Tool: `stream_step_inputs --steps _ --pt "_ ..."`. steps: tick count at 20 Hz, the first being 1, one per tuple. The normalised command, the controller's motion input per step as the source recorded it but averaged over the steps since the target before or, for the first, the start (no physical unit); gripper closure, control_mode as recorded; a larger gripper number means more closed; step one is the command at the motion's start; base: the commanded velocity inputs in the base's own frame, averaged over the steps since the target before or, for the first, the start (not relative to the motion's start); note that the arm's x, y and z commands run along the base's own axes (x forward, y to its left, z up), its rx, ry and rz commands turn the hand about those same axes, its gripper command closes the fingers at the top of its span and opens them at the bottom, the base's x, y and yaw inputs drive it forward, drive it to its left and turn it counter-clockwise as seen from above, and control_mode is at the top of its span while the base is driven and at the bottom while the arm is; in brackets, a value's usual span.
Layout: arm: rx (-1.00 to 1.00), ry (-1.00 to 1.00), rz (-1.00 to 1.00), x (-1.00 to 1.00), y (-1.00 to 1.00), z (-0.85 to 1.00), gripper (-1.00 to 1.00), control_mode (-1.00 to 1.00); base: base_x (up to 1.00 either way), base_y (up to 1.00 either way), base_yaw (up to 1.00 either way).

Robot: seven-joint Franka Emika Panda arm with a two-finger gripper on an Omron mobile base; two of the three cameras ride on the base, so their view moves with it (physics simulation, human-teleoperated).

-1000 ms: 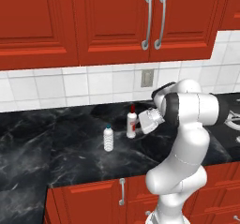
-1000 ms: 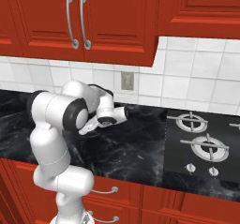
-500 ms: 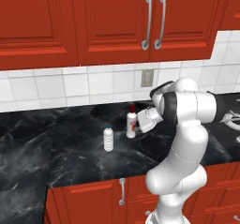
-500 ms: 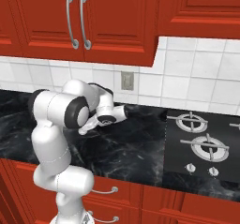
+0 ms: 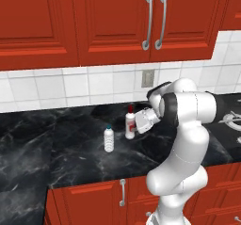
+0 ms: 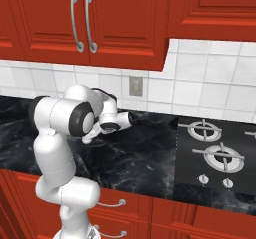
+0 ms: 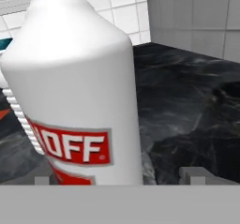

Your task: Place the drinks on the dining counter in a tight cluster.

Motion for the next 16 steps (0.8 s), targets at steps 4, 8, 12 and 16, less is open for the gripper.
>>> stream_step_inputs --steps 4,8,12,16 --pt "0.00 0.00 0.00 0.00 0.05 0.00 -1.00 -1.00 0.00 0.00 0.00" --pt "0.00 0.00 0.00 -0.01 0.00 0.00 -1.00 -1.00 0.00 0.00 0.00" --pt "0.00 0.00 0.00 -0.01 0.00 0.00 -1.00 -1.00 0.00 0.00 0.00" --pt "0.00 0.00 0.00 0.00 0.00 0.00 -1.00 -1.00 0.00 0.00 0.00"
